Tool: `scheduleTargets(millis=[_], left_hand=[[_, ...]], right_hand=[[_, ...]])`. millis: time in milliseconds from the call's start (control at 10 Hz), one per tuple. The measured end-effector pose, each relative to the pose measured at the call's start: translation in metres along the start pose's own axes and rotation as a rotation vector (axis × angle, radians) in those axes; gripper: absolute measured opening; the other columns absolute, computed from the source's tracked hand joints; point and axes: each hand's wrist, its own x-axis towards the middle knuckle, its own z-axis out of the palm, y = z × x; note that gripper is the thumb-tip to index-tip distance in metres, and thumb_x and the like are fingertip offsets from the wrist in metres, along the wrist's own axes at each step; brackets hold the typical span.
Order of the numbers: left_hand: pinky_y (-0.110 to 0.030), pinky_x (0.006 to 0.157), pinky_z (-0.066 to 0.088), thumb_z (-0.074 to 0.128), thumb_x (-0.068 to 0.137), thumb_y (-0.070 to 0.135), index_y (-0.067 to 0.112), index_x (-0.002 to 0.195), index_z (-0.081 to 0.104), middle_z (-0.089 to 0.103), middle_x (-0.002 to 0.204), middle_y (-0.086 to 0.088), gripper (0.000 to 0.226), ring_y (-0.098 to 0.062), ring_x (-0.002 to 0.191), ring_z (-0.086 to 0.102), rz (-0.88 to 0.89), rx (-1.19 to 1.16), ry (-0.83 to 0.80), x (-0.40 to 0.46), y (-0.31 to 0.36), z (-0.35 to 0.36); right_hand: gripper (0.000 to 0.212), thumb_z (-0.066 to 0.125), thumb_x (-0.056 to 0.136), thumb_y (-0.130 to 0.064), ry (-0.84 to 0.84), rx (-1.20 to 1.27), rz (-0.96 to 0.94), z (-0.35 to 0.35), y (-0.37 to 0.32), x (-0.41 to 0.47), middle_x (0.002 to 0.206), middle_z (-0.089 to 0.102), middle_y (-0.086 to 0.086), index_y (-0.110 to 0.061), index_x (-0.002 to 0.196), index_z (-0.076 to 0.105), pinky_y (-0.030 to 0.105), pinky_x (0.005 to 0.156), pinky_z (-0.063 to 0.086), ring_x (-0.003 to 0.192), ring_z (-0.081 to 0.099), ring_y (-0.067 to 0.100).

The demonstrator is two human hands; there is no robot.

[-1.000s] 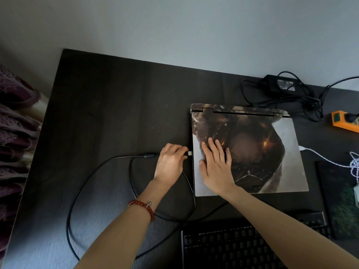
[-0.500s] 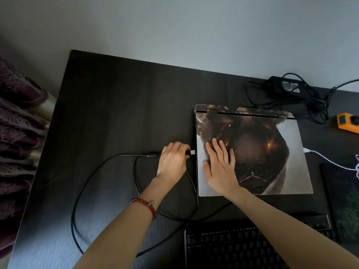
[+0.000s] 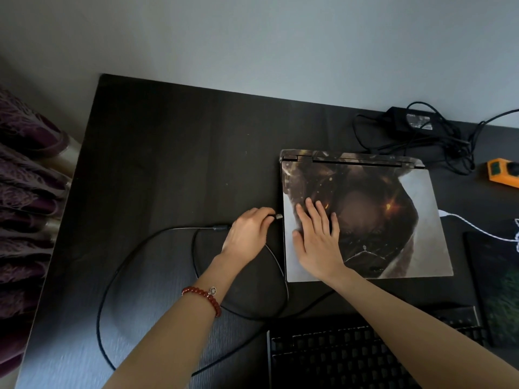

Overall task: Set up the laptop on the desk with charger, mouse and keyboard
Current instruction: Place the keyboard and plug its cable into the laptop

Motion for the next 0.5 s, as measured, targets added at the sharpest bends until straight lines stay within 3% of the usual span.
scheduleTargets(millis=[100, 200, 400, 500], left_hand=[[-0.040, 0.088, 0.047, 0.051, 0.092, 0.013, 0.006, 0.123, 0.056, 0.061, 0.109, -0.017, 0.032, -0.031, 0.098, 0.059, -0.083, -0.002, -0.032, 0.0030, 0.0000, -0.0018], [-0.041, 0.087, 0.047, 0.054, 0.090, 0.016, 0.009, 0.115, 0.060, 0.062, 0.110, -0.013, 0.026, -0.032, 0.099, 0.059, -0.154, 0.048, -0.077, 0.0098, -0.0012, -0.0050], [-0.039, 0.081, 0.048, 0.047, 0.095, 0.021, 0.014, 0.128, 0.053, 0.059, 0.101, -0.016, 0.034, -0.030, 0.092, 0.057, 0.011, 0.083, -0.097, 0.0072, -0.0015, -0.0016], [-0.039, 0.083, 0.047, 0.051, 0.093, 0.012, 0.005, 0.127, 0.053, 0.059, 0.096, -0.020, 0.035, -0.032, 0.091, 0.053, 0.071, 0.079, -0.030, 0.0023, -0.0039, 0.0013]], right_hand=[[0.064, 0.013, 0.086, -0.041, 0.001, -0.005, 0.003, 0.0003, -0.0011, 0.0001, 0.155, 0.020, 0.008, -0.016, 0.143, 0.027, 0.048, 0.114, 0.001, 0.144, 0.011, 0.023], [0.064, 0.013, 0.086, -0.040, 0.002, -0.001, 0.003, -0.0005, -0.0020, 0.0003, 0.154, 0.021, 0.008, -0.015, 0.143, 0.029, 0.049, 0.114, 0.002, 0.144, 0.012, 0.024], [0.064, 0.015, 0.086, -0.040, 0.003, 0.004, 0.002, -0.0003, -0.0014, 0.0006, 0.154, 0.022, 0.008, -0.015, 0.143, 0.030, 0.049, 0.114, 0.003, 0.143, 0.014, 0.024], [0.063, 0.015, 0.087, -0.040, 0.004, -0.004, 0.002, -0.0006, -0.0018, 0.0008, 0.153, 0.024, 0.008, -0.015, 0.142, 0.030, 0.050, 0.114, 0.005, 0.143, 0.015, 0.024]])
